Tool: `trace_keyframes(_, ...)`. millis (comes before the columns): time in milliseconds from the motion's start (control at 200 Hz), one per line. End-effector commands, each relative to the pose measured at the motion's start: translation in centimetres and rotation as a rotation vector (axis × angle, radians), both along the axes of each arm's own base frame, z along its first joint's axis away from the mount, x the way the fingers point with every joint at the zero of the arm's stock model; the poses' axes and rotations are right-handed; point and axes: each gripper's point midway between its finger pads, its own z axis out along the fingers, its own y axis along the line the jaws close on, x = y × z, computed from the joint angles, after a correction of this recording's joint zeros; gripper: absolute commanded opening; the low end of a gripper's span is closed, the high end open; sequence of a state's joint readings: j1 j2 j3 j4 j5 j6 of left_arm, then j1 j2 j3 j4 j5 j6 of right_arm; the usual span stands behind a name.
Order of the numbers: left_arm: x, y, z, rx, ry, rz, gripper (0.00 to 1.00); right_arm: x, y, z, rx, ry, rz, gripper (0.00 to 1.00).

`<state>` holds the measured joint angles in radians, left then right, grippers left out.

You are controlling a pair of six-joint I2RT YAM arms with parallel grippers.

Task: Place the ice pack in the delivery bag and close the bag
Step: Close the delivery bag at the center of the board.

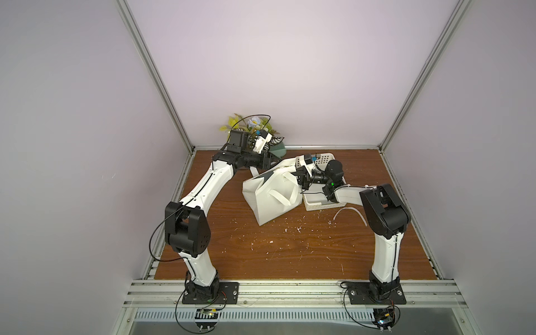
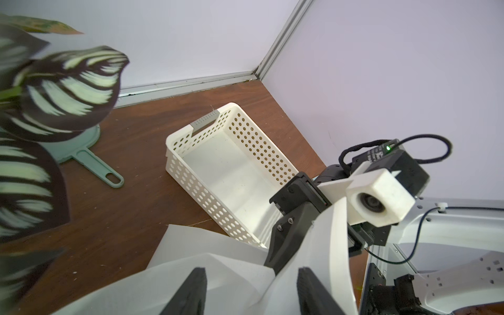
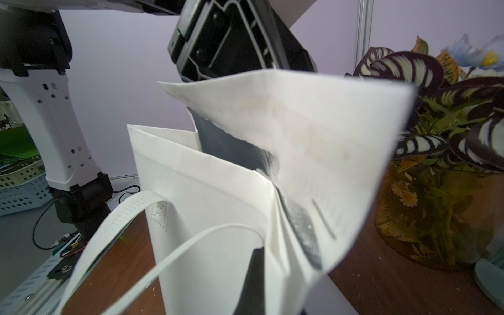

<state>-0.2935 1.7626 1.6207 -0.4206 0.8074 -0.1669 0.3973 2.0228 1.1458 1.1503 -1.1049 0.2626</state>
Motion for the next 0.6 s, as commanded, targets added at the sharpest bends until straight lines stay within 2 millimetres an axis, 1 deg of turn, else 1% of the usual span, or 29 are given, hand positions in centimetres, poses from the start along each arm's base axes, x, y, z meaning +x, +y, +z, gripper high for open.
trace_keyframes(0, -1.0, -1.6, 0.6, -0.001, -0.018, -0.057, 0.56, -0.2, 0.0, 2.9, 0.019, -0.074, -0.007, 0.00)
trace_keyframes(55, -1.4, -2.1, 0.7, 0.002, -0.023, -0.070, 0.55, -0.2, 0.0, 2.8, 0.018, -0.075, -0.008, 0.00)
trace_keyframes(120, -1.8, -2.5, 0.2, 0.027, -0.025, -0.078, 0.56, -0.2, -0.1, 2.8, 0.015, -0.074, -0.009, 0.00)
trace_keyframes(235, -1.8, -2.4, -0.9, 0.075, -0.020, -0.068, 0.54, -0.2, 0.0, 2.9, 0.015, -0.077, -0.009, 0.00)
trace_keyframes(425, -1.9, -2.4, -1.0, 0.106, -0.050, -0.065, 0.53, -0.2, 0.0, 2.8, 0.015, -0.073, -0.003, 0.00)
trace_keyframes(555, -2.4, -2.7, -2.0, 0.125, -0.049, -0.084, 0.51, -0.3, 0.1, 2.9, 0.016, -0.071, 0.002, 0.00)
trace_keyframes(595, -2.5, -2.7, -2.3, 0.132, -0.044, -0.087, 0.49, -0.4, 0.1, 2.9, 0.017, -0.070, 0.006, 0.00)
